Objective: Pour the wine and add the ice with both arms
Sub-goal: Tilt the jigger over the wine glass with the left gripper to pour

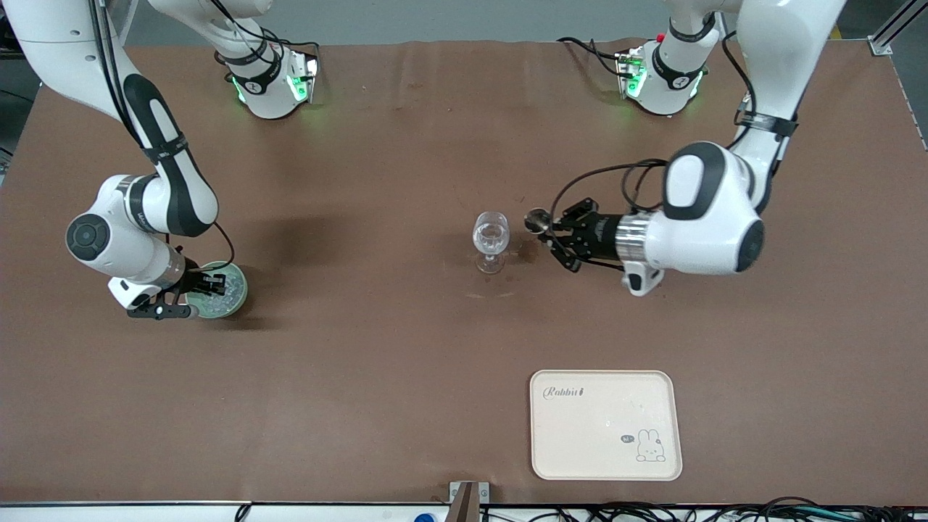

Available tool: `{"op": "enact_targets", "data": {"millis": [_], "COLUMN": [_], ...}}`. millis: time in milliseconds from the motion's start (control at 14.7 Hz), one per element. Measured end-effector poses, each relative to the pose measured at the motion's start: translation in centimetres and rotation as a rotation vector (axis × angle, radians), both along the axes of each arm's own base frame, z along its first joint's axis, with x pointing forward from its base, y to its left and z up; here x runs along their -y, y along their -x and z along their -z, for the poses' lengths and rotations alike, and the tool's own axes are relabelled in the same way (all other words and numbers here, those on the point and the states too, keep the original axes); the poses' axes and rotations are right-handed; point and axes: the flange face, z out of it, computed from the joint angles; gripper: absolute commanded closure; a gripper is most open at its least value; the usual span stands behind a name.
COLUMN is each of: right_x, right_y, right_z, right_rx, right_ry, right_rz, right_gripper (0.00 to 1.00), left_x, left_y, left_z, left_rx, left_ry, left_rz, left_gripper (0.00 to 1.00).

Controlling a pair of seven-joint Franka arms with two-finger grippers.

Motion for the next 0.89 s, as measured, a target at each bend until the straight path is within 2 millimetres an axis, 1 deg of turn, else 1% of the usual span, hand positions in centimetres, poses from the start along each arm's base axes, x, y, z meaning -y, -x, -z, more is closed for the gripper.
{"op": "enact_targets", "data": {"millis": [136,205,341,545,682,886], "right_x": [0.1,0.2,0.4,0.6,0.6,0.6], "right_y": [-0.5,-1.1,-2.2,-3.8,-4.6,-4.8], "right_z": [-1.1,-2.2,-5.4,-10.7,-14.6,-22.2], "right_rx": [-0.013,-0.020,-0.022,0.006,0.038,0.057], "right_ry": [-0.002,-0.003,-0.006,-0.007,-0.007,-0.010], "right_rz": [0.001,0.002,0.004,0.005,0.003,0.000], "right_gripper": [0.90,0.90,0.90,0.90,0.90,0.90], "left_x": [2.3,3.1,4.1,5.3,5.8,6.2], "left_y": [1.2,1.7,2.3,2.7,2.8,2.8], "left_z": [0.0,0.1,0.0,-0.5,-0.9,-1.3], "left_rx": [0.000,0.000,0.009,0.024,0.033,0.042], "left_ry": [-0.077,-0.118,-0.204,-0.278,-0.309,-0.330], "left_rz": [0.009,0.011,0.006,-0.005,-0.021,-0.030], "left_gripper": [0.99,0.99,0.99,0.99,0.99,0.99]}}
